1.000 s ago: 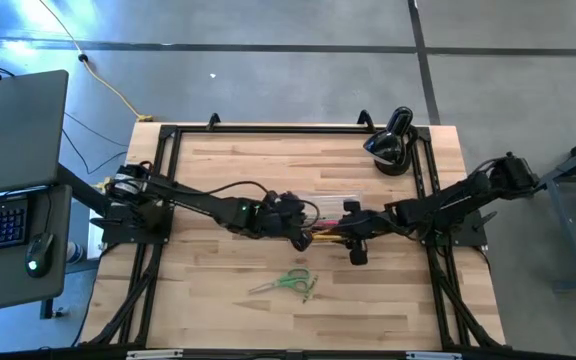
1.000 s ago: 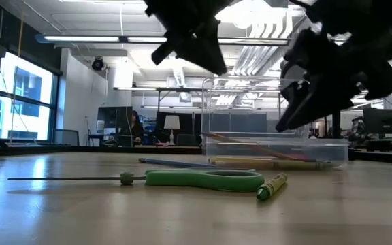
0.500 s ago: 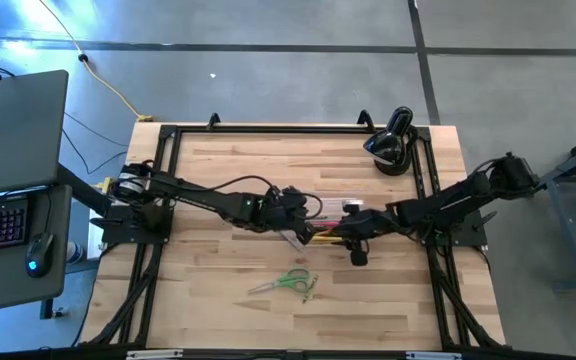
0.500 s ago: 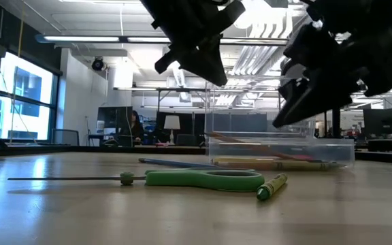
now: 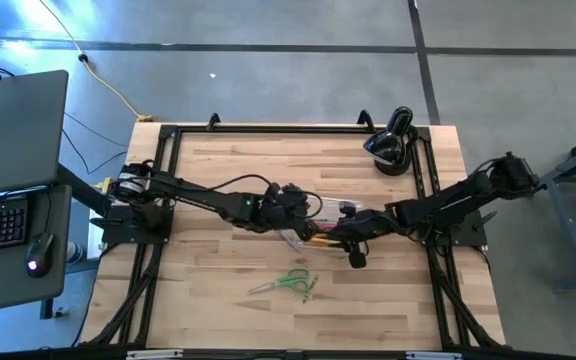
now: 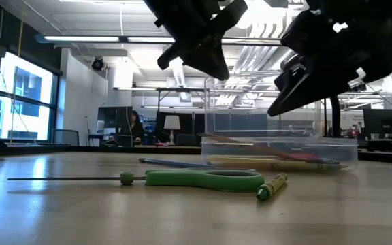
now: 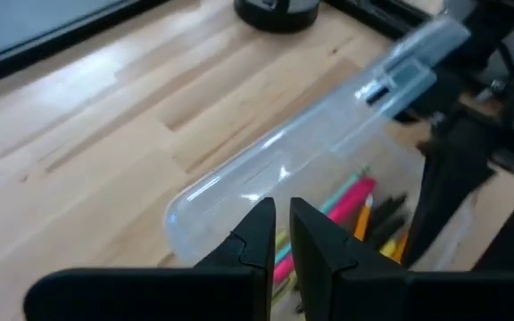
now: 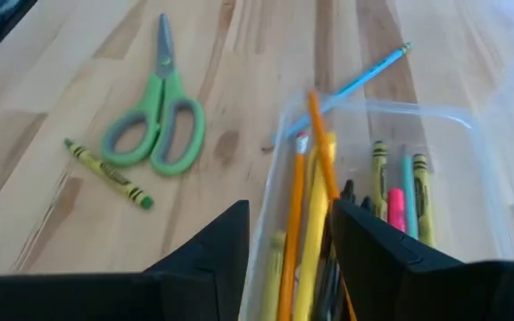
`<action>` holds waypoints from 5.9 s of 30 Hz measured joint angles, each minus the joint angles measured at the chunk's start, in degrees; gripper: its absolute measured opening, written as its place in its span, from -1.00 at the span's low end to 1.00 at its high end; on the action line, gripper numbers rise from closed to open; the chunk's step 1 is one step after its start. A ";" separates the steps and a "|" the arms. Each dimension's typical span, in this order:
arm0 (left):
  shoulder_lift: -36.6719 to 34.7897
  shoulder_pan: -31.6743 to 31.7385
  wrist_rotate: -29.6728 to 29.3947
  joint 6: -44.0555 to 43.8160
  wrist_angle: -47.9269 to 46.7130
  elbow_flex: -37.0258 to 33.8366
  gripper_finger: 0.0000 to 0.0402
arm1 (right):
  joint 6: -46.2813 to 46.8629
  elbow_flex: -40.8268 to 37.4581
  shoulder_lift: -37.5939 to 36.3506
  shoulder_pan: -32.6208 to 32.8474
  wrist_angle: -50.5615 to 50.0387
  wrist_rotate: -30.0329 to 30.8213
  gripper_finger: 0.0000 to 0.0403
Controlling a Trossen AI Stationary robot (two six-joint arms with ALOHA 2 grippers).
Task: Pick & place school supplies into a supply box
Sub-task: Adjust the supply box
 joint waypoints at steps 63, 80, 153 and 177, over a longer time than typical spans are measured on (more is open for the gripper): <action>-0.70 3.41 6.42 0.88 5.29 0.38 -0.67 | 25.11 5.49 23.94 26.78 23.96 28.33 -0.30; -3.28 -4.94 8.98 4.70 -17.19 12.66 -0.67 | 29.02 19.12 33.79 21.55 -0.12 39.78 -0.30; -3.34 -37.34 -27.97 -27.61 -19.02 13.72 -0.67 | 19.81 24.24 37.41 13.31 12.97 41.04 -0.42; -3.34 -37.34 -27.99 -26.91 -19.72 13.72 -0.67 | 24.18 24.35 38.99 9.88 12.85 30.35 -0.42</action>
